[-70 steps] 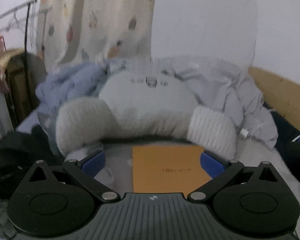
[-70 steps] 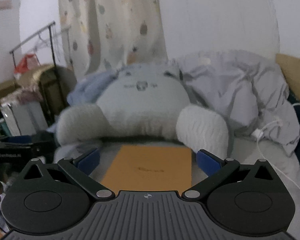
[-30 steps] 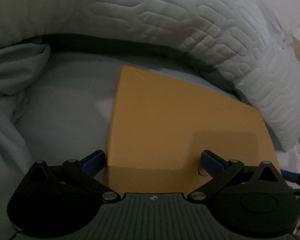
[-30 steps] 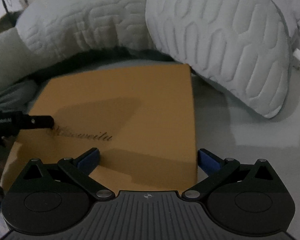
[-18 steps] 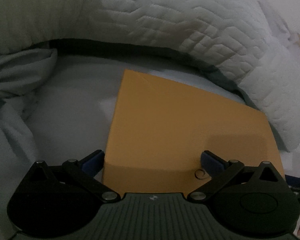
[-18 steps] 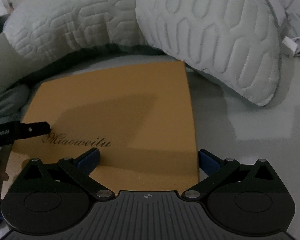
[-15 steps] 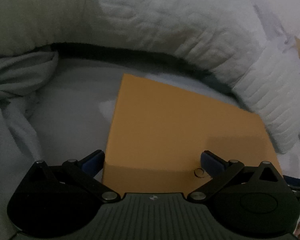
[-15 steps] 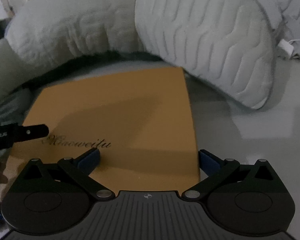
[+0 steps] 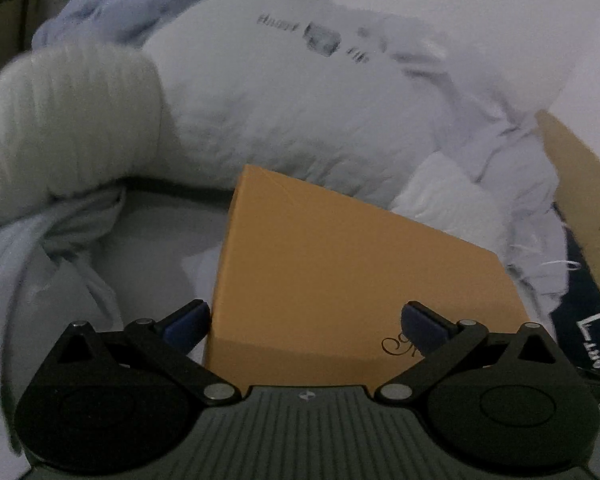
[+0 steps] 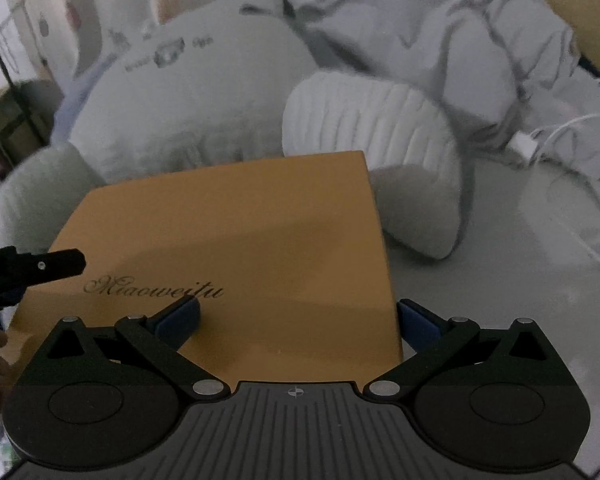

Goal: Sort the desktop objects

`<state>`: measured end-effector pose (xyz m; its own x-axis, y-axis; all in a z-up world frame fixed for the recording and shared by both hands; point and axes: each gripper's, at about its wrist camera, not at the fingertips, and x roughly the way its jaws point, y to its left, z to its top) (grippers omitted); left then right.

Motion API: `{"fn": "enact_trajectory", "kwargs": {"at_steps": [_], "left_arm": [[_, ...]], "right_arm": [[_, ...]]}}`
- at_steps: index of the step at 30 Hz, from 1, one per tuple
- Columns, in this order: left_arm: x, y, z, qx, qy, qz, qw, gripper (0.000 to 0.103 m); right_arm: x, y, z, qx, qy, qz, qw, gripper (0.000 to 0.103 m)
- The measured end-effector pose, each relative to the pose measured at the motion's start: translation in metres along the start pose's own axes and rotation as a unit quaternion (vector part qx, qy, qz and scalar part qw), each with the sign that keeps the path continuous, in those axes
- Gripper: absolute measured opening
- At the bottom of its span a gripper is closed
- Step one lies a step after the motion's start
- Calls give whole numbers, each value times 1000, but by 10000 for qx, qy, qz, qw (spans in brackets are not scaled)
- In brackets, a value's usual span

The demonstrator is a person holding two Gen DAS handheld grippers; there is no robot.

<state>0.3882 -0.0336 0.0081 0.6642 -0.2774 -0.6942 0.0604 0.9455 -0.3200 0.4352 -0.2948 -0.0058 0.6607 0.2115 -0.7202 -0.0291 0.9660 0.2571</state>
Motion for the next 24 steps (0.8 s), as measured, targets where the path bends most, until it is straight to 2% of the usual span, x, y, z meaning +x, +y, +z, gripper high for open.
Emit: {"fn": "enact_trajectory", "kwargs": {"at_steps": [3, 12, 18, 24], "left_arm": [[-35, -15, 5, 65, -137, -56, 9999, 103], [-159, -51, 8, 25, -818, -239, 9964, 103], [-219, -54, -19, -37, -872, -78, 9962, 103], [-260, -36, -62, -168, -791, -62, 9967, 103]], "right_arm": [[-37, 4, 5, -4, -159, 7, 9999, 103], [-183, 29, 12, -91, -663, 93, 9977, 103], [-245, 49, -28, -316, -708, 147, 9969, 103], [-306, 70, -68, -540, -752, 203, 9955, 103]]}}
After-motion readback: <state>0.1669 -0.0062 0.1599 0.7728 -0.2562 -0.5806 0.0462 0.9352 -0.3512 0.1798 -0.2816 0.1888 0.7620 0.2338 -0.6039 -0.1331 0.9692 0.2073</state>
